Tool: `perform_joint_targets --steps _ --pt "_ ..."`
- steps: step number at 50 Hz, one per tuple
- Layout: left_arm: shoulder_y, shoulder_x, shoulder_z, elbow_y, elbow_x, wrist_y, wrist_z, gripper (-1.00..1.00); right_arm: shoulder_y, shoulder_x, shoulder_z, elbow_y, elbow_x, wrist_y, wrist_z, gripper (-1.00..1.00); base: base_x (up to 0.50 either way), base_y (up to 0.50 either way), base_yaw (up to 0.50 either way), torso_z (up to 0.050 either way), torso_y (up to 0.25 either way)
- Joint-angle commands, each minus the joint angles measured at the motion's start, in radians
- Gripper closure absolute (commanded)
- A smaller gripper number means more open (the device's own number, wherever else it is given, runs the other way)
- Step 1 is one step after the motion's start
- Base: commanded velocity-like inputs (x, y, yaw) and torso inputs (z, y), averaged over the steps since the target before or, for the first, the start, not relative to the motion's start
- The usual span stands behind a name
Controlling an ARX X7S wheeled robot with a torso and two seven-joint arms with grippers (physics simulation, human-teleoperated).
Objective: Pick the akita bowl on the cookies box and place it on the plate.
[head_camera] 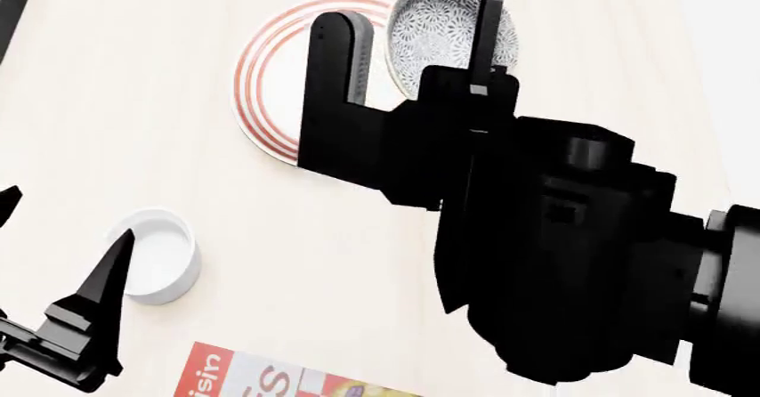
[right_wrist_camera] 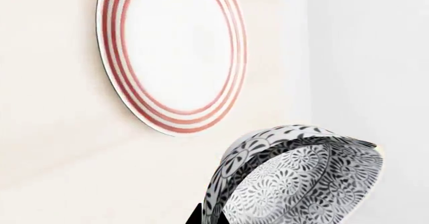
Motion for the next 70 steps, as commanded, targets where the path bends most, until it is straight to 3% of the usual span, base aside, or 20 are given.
perform_joint_targets --steps 1,17,55,70 --pt "-0.001 0.0 0.009 0.0 0.0 0.003 0.004 -1.0 -0.054 -0.093 -0.038 0.208 -0.152 -0.131 -0.004 1.0 0.0 0.0 0.0 0.0 0.0" --pt "-0.008 -0.007 0.017 0.005 -0.005 -0.01 0.002 -1.0 -0.131 -0.248 -0.092 0.547 -0.294 -0.31 -0.008 1.0 0.0 0.0 0.0 0.0 0.0" --pt "0.015 -0.02 0.015 -0.006 -0.01 0.021 0.028 -1.0 -0.296 -0.474 -0.075 1.052 -0.407 -0.606 -0.025 1.0 0.0 0.0 0.0 0.0 0.0" --pt "0.027 -0.026 0.024 -0.01 -0.009 0.04 0.053 -1.0 -0.413 -0.478 0.159 1.07 -0.709 -0.608 -0.079 1.0 0.0 0.0 0.0 0.0 0.0"
